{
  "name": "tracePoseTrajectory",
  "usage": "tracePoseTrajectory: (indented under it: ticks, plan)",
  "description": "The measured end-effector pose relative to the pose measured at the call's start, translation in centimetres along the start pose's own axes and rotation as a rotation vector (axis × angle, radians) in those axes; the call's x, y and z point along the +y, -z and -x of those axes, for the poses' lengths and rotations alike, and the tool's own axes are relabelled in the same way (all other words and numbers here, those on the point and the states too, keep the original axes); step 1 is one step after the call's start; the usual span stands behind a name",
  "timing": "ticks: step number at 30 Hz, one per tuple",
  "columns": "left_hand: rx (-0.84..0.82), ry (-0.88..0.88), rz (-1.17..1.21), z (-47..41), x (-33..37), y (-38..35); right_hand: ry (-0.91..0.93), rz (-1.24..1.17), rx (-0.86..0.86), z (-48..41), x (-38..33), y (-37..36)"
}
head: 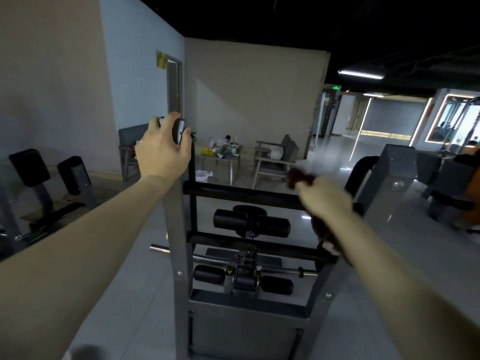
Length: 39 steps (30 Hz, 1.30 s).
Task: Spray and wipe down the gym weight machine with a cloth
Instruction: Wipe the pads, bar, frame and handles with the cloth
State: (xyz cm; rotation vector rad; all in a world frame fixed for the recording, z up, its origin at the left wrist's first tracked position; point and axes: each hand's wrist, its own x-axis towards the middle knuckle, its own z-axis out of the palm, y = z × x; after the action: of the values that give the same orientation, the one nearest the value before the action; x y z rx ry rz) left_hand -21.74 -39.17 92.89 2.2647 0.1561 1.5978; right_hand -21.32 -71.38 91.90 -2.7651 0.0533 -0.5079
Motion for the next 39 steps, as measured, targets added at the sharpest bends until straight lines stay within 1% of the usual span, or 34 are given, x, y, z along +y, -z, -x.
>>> tracePoseTrajectory:
  ticks: [1,2,4,5,8,11,13,15,17,19,22,25,27,29,31,33,36,37,39]
  plan:
    - [0.001,0.004,0.002,0.0,0.0,-0.1,0.034,0.101,0.026,0.7,-0.6,-2.1]
    - [0.003,0.004,0.006,0.0,-0.1,-0.1,0.07,0.15,0.095,1.2,-1.2,-3.7]
    - [0.007,0.004,0.015,0.0,-0.1,-0.3,0.141,0.098,0.204,1.4,-2.4,-5.6]
    - [0.005,0.01,0.011,0.0,-0.1,-0.3,0.184,0.075,0.224,1.8,-3.4,-6.1]
    - [-0.01,0.027,0.009,-0.1,0.1,-0.2,0.34,0.065,0.251,3.9,-8.2,-8.3]
    - [-0.011,0.01,0.001,-0.1,-0.1,-0.1,0.508,-0.069,0.256,6.0,-12.6,-10.5]
    - [-0.017,-0.001,0.0,-0.1,-0.2,0.0,0.62,-0.063,0.259,5.7,-12.2,-10.6]
    - [-0.023,-0.002,-0.006,-0.2,0.0,0.1,0.752,0.074,0.258,4.3,-9.8,-9.9]
    - [-0.032,0.002,-0.014,-0.1,0.1,0.3,0.832,0.204,0.264,3.0,-6.9,-8.9]
    - [-0.048,-0.008,-0.023,-0.1,0.1,0.4,0.818,0.285,0.266,2.2,-4.6,-8.0]
    - [-0.052,-0.011,-0.028,-0.2,0.1,0.5,0.69,0.335,0.237,2.0,-0.6,-5.9]
    - [-0.055,0.004,-0.024,0.0,0.2,0.6,0.584,0.377,0.226,2.1,5.5,-3.1]
    - [-0.053,0.01,-0.022,0.0,0.2,0.6,0.543,0.425,0.294,2.0,9.2,-1.4]
    - [-0.044,0.013,-0.013,0.2,0.2,0.5,0.549,0.485,0.338,1.9,11.2,-0.6]
    - [-0.04,0.021,-0.013,0.1,0.4,0.6,0.538,0.43,0.403,1.8,10.9,0.0]
    - [-0.058,0.035,-0.006,0.1,0.6,0.8,0.468,0.291,0.439,2.2,9.1,0.1]
    - [-0.086,0.051,0.001,0.2,0.8,1.0,0.362,0.188,0.333,3.1,7.1,-2.5]
    - [-0.084,0.058,0.004,0.1,0.8,1.1,0.356,0.162,0.347,3.2,6.8,-3.9]
    - [-0.07,0.053,0.017,0.3,0.8,1.0,0.308,0.096,0.438,3.1,5.5,-5.9]
